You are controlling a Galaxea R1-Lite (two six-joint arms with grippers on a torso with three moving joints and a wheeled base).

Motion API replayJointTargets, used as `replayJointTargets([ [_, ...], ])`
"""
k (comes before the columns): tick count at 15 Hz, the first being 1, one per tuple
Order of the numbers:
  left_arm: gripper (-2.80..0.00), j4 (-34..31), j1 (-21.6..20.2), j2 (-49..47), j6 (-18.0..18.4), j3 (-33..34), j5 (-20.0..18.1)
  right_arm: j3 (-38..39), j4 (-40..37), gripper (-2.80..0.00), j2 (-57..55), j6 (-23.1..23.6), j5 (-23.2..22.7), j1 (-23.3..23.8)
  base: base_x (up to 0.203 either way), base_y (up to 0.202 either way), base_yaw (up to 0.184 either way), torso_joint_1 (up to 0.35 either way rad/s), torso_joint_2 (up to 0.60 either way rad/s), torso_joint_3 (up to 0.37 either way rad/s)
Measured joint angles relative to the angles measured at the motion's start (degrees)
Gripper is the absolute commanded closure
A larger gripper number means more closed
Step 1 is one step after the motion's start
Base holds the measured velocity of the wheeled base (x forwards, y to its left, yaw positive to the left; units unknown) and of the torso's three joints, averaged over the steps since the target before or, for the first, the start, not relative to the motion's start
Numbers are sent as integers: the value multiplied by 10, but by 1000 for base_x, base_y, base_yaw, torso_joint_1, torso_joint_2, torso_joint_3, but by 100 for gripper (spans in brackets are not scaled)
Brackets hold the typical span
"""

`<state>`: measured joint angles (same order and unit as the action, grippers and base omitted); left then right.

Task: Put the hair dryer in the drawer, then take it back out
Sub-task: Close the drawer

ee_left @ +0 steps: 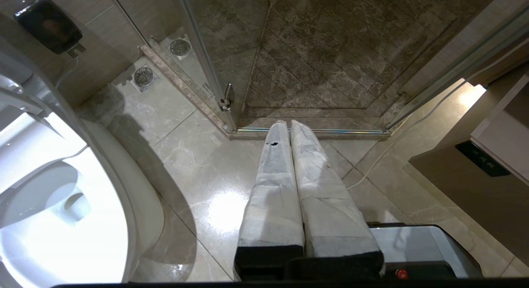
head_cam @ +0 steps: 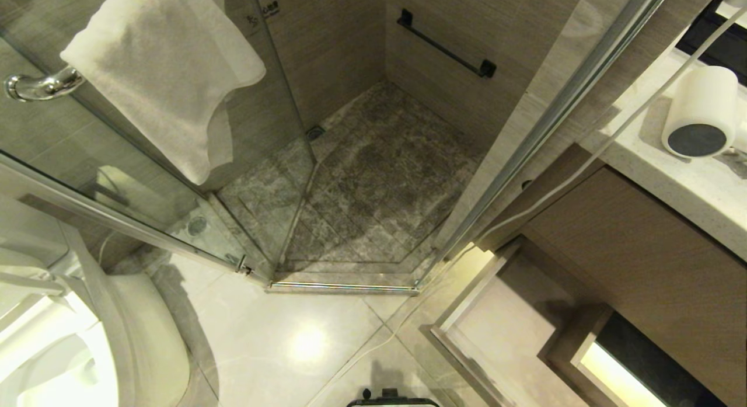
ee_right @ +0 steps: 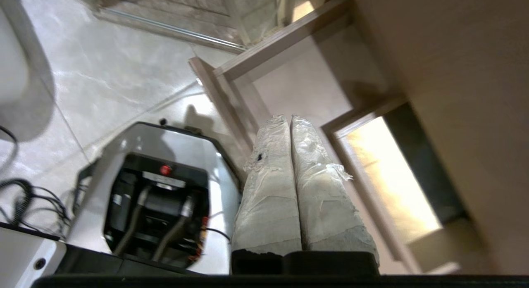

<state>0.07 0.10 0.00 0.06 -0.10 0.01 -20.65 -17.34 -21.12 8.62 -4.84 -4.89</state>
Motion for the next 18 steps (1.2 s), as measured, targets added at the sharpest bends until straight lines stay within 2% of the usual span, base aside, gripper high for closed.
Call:
replayJointTargets([
  [3, 0, 0, 0, 0, 0, 0, 0, 85, 103, 0, 37, -40, -14, 10, 0, 0, 0, 0, 0, 0],
  [7, 0, 0, 0, 0, -1, 0, 0, 149, 136, 0, 122, -48, -43, 44, 0, 0, 0, 0, 0, 0],
  [9, 0, 0, 0, 0, -1, 0, 0, 166, 149, 0, 170, -65, -30, 49, 0, 0, 0, 0, 0, 0],
  [11, 0, 0, 0, 0, -1, 0, 0, 185, 190, 0, 194, -88, 16, 52, 0, 0, 0, 0, 0, 0],
  [13, 0, 0, 0, 0, -1, 0, 0, 196, 180, 0, 203, -87, 55, 52, 0, 0, 0, 0, 0, 0],
  [15, 0, 0, 0, 0, 0, 0, 0, 203, 174, 0, 209, -71, 47, 52, 0, 0, 0, 0, 0, 0],
  [18, 0, 0, 0, 0, -1, 0, 0, 206, 173, 0, 212, -77, 47, 52, 0, 0, 0, 0, 0, 0],
])
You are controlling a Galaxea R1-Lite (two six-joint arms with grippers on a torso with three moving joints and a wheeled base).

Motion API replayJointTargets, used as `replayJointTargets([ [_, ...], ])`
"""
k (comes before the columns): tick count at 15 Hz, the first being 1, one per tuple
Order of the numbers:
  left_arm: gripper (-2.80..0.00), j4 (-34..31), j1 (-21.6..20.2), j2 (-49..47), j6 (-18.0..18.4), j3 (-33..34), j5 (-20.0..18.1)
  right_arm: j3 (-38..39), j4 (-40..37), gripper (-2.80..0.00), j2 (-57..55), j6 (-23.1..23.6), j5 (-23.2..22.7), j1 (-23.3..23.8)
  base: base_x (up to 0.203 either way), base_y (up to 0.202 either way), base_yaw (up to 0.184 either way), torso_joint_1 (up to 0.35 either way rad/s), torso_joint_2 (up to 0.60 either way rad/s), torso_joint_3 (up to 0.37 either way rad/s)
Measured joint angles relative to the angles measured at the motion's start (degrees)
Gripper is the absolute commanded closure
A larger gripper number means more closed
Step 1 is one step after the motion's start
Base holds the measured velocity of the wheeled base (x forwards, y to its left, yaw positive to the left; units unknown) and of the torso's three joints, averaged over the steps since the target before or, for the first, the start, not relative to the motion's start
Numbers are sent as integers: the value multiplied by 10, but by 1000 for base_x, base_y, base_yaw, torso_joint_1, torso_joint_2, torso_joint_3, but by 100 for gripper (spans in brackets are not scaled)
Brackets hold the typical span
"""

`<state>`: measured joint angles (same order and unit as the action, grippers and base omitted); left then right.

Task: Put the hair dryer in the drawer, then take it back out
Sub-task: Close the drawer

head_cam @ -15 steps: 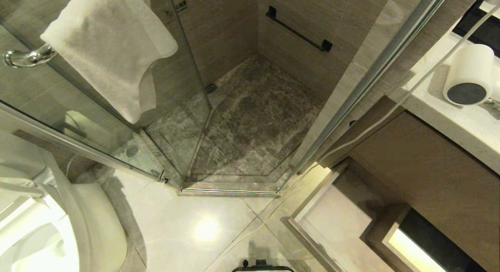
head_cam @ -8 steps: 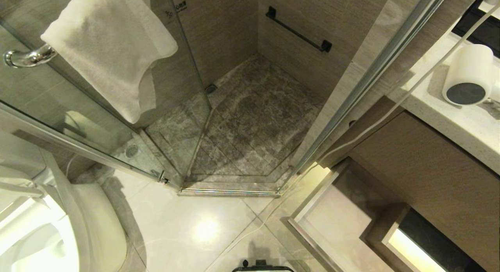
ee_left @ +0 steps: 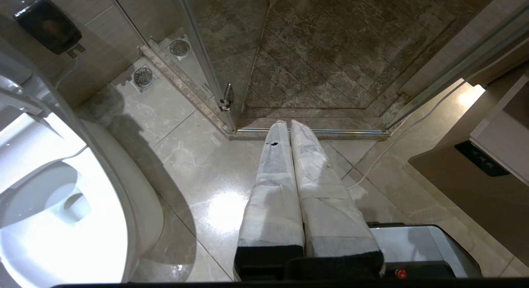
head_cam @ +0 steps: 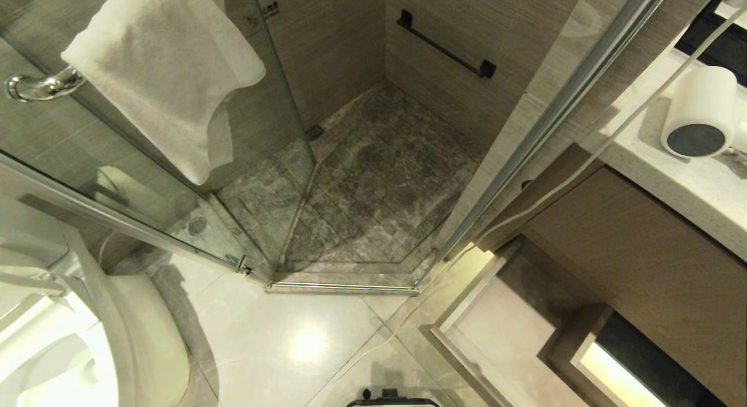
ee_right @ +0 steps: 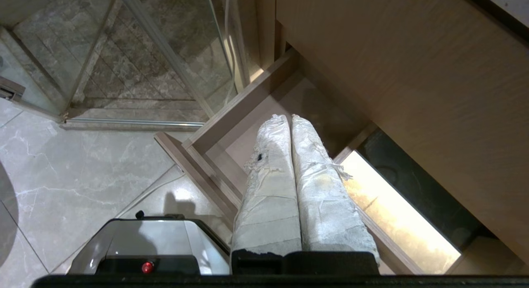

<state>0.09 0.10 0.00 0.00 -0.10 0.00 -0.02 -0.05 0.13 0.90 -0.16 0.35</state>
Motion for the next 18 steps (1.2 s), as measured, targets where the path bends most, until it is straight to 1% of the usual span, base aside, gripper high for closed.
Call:
replayJointTargets([
  [5, 0, 0, 0, 0, 0, 0, 0, 0, 0, 0, 1, -5, 2, 0, 0, 0, 0, 0, 0, 0],
  [7, 0, 0, 0, 0, 0, 0, 0, 0, 1, 0, 1, -5, 1, 0, 0, 0, 0, -127, 13, -149],
  [11, 0, 0, 0, 0, 0, 0, 0, 0, 1, 0, 1, -7, 2, 0, 0, 0, 0, -238, -8, -243],
  [18, 0, 0, 0, 0, 0, 0, 0, 0, 0, 0, 0, -7, 3, 0, 0, 0, 0, -221, -84, -303],
])
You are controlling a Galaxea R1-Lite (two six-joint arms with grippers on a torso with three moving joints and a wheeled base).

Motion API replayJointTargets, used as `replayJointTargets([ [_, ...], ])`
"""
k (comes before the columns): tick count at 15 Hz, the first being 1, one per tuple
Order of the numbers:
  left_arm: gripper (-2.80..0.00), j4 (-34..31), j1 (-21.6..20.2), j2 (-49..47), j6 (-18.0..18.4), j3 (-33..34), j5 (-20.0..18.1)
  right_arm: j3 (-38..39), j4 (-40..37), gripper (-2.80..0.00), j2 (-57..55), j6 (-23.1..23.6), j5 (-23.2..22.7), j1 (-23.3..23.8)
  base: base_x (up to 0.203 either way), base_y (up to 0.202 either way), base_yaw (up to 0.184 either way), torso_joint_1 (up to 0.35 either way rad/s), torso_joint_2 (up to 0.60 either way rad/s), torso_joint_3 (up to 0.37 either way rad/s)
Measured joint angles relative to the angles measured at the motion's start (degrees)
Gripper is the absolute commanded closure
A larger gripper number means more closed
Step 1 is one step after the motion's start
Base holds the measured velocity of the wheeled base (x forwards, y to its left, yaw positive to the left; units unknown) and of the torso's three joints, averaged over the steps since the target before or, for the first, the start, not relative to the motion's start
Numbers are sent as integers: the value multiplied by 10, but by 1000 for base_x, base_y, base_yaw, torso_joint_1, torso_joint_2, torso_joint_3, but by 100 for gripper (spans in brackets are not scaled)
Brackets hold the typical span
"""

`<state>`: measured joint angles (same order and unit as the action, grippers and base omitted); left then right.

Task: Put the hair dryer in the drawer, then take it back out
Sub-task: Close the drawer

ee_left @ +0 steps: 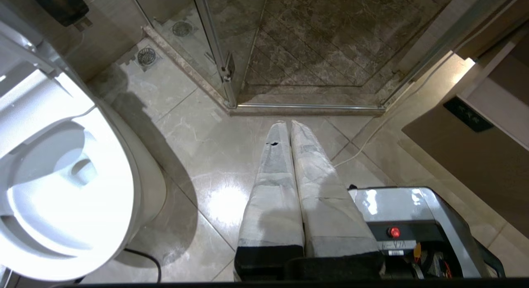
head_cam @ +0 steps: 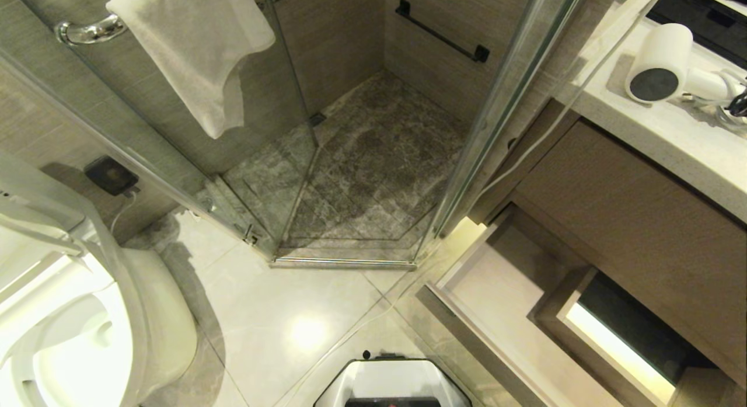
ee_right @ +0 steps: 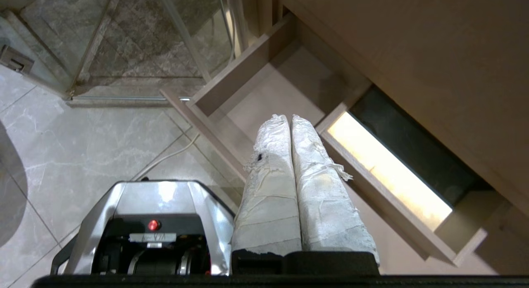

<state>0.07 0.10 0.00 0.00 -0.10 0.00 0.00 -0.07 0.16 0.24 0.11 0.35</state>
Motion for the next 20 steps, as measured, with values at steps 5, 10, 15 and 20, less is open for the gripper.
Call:
replayJointTargets([
  [5, 0, 0, 0, 0, 0, 0, 0, 0, 0, 0, 0, 0, 0, 0, 0, 0, 0, -173, -159, -334],
  [10, 0, -1, 0, 0, 0, 0, 0, 0, -1, 0, 0, -3, 1, 0, 0, 0, 0, -84, 29, -62],
  [15, 0, 0, 0, 0, 0, 0, 0, 0, 1, 0, -1, -5, 1, 0, 0, 0, 0, -105, 177, 73],
  [20, 0, 0, 0, 0, 0, 0, 0, 0, 1, 0, -1, -13, 1, 0, 0, 0, 0, -202, 340, 133],
])
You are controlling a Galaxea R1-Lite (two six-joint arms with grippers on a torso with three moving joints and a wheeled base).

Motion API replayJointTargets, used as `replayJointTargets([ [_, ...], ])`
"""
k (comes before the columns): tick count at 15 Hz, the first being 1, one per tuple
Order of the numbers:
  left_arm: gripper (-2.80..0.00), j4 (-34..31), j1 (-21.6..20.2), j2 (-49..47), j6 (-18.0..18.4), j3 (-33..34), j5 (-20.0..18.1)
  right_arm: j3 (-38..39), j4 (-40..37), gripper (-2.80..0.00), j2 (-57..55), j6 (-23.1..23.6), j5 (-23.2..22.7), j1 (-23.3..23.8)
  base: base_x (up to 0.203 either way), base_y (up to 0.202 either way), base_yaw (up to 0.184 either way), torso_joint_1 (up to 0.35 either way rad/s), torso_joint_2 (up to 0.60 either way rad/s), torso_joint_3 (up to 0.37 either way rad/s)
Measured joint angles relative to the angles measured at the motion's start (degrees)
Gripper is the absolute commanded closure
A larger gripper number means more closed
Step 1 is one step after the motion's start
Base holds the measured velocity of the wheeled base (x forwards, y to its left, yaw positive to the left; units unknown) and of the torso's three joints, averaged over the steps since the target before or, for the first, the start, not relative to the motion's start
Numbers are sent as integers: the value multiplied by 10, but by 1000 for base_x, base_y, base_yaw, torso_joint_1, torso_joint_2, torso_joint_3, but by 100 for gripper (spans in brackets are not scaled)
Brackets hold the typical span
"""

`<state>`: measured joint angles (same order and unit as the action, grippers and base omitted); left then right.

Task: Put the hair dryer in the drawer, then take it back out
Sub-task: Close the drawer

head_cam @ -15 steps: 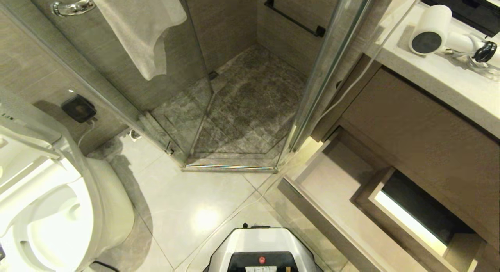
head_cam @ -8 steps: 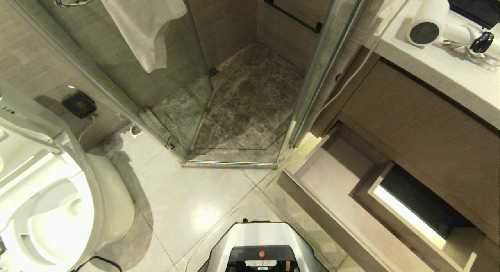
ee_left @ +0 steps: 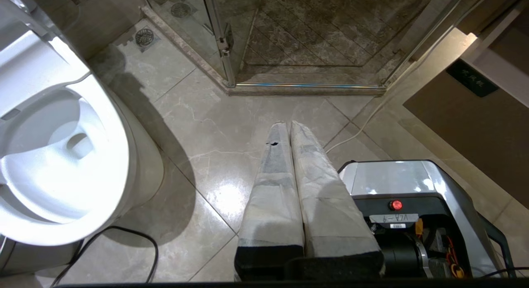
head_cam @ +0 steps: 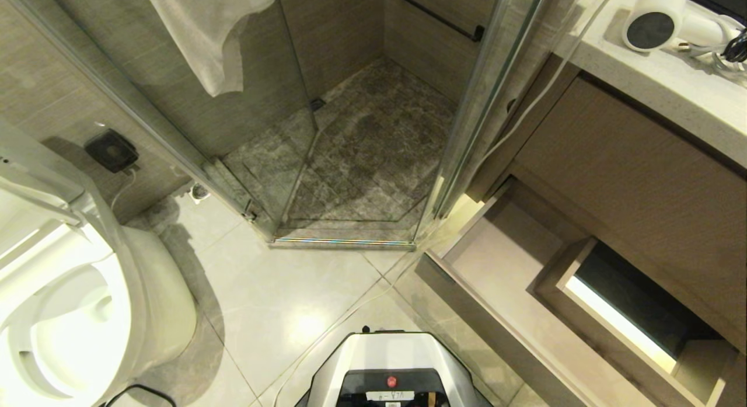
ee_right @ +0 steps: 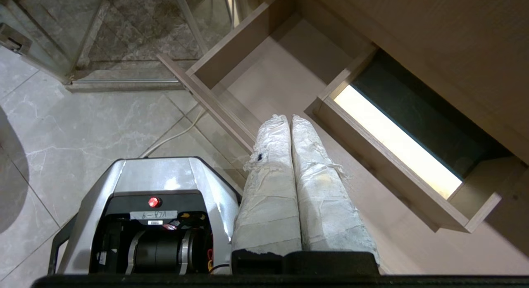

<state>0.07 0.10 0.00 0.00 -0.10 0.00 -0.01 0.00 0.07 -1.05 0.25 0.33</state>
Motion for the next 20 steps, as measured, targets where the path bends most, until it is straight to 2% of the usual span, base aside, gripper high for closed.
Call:
replayJointTargets([
  [5, 0, 0, 0, 0, 0, 0, 0, 0, 0, 0, 0, -1, 0, 0, 0, 0, 0, -230, 367, 132],
  [14, 0, 1, 0, 0, 0, 0, 0, 0, 1, 0, 0, -11, 0, 0, 0, 0, 0, -325, 491, 154],
  [20, 0, 1, 0, 0, 0, 0, 0, 0, 2, 0, -1, -15, 0, 0, 0, 0, 0, -60, 412, 337],
])
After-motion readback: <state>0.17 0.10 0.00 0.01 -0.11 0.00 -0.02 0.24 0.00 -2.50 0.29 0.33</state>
